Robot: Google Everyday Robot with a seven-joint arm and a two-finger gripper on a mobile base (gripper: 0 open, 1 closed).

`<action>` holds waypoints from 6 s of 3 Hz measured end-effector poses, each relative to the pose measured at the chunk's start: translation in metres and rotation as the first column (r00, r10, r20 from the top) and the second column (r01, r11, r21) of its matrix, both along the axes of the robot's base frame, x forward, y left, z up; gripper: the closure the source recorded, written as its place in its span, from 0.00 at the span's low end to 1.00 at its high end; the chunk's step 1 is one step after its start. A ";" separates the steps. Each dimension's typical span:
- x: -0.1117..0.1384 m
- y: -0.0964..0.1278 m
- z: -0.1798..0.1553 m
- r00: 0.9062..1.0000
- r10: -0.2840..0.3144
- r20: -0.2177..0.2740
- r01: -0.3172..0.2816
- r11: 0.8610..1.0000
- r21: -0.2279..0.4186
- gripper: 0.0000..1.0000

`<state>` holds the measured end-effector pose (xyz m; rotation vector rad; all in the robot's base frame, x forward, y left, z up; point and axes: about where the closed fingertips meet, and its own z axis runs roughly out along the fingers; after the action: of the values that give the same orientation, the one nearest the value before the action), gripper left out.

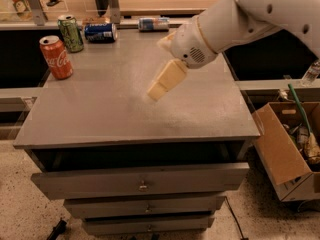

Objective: Move orange can near blue chip bag

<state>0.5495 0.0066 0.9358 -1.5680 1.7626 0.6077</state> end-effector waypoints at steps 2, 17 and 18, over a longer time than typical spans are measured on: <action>0.043 0.045 -0.019 0.997 -0.075 -0.008 0.075 0.997 0.021 0.00; 0.209 0.279 -0.057 0.986 -0.150 0.067 0.132 0.967 0.219 0.00; 0.205 0.293 -0.058 0.990 -0.128 0.056 0.113 0.968 0.223 0.00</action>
Offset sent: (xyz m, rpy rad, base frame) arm 0.0735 0.0594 -0.0280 0.0646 -0.0080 -0.1699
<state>0.7544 0.2992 0.8777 -1.3064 1.6636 0.6552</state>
